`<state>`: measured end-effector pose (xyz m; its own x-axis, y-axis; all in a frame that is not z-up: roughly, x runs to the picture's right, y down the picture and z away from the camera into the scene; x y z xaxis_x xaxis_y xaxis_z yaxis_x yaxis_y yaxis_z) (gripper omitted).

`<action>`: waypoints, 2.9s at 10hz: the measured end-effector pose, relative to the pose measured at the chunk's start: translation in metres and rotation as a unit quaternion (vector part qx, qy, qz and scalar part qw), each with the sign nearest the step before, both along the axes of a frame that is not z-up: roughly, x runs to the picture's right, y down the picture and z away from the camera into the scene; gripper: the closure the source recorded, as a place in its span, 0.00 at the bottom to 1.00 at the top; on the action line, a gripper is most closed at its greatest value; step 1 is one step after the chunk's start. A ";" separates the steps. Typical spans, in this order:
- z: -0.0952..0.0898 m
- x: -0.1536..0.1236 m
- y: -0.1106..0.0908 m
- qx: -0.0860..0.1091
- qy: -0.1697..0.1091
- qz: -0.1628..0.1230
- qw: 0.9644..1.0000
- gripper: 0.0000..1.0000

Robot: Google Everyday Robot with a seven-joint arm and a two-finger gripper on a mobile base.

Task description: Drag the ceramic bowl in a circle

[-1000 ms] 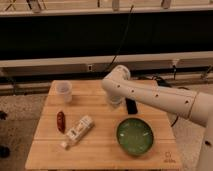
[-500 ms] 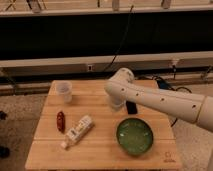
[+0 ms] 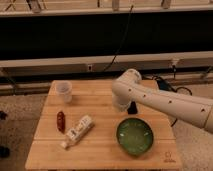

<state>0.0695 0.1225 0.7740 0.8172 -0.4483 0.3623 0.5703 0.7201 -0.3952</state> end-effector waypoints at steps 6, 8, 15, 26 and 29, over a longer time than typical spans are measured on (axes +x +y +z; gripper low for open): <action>0.001 0.068 0.000 -0.010 0.072 0.041 0.997 0.35; 0.004 0.100 0.007 -0.022 0.101 0.076 0.992 0.21; 0.025 0.120 0.042 -0.061 0.127 0.136 0.981 0.20; 0.047 0.138 0.071 -0.101 0.129 0.168 0.972 0.84; 0.048 0.141 0.073 -0.104 0.129 0.168 0.972 1.00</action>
<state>0.2108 0.1953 0.8217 0.9805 -0.0791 0.1799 0.1789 0.7375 -0.6512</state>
